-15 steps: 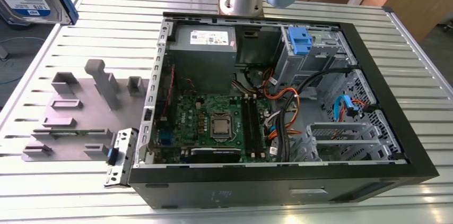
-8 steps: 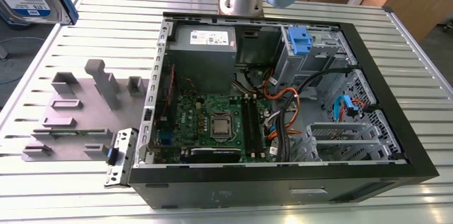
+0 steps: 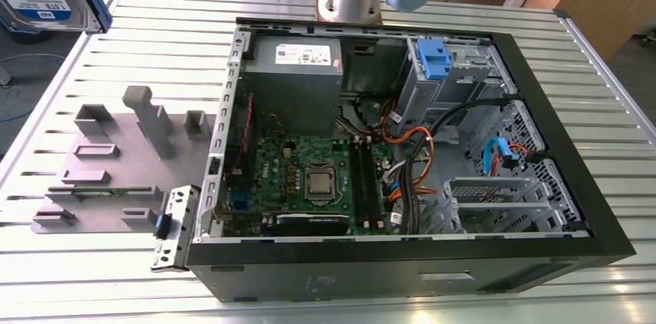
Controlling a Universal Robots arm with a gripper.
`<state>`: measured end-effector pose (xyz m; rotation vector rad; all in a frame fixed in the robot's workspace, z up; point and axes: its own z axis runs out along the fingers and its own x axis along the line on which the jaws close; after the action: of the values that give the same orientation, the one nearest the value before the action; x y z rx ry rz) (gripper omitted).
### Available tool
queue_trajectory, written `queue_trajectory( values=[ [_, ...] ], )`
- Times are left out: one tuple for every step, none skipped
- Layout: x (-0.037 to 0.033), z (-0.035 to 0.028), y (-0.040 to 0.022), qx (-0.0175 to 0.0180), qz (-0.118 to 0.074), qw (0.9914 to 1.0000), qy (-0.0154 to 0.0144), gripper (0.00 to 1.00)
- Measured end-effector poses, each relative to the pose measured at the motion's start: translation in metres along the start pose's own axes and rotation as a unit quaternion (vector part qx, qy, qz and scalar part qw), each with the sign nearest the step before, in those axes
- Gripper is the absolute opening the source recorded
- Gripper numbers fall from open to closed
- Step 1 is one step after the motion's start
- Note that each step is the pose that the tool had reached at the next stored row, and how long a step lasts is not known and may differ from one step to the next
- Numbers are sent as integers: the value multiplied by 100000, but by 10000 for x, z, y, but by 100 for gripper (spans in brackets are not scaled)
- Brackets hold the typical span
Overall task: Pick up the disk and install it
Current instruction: 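Pick up the disk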
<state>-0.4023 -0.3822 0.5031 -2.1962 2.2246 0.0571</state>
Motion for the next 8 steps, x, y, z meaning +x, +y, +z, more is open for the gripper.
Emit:
queue_trajectory(
  values=[
    [0, -10, 0, 0, 0, 100000, -3, 35],
    [-1, -19, 0, -2, -5, 100000, -2, 35],
    [-1, -25, 0, -1, -4, 100000, -2, 35],
    [-1, -28, 0, 2, -3, 100000, -2, 35],
    [-1, -29, 0, 1, -4, 100000, -2, 35],
    [-1, -34, 0, 3, -3, 100000, -4, 35],
    [-1, -35, 1, 1, -3, 100000, -3, 35],
    [-1, -35, 1, 1, -2, 100000, -3, 35]
  ],
)
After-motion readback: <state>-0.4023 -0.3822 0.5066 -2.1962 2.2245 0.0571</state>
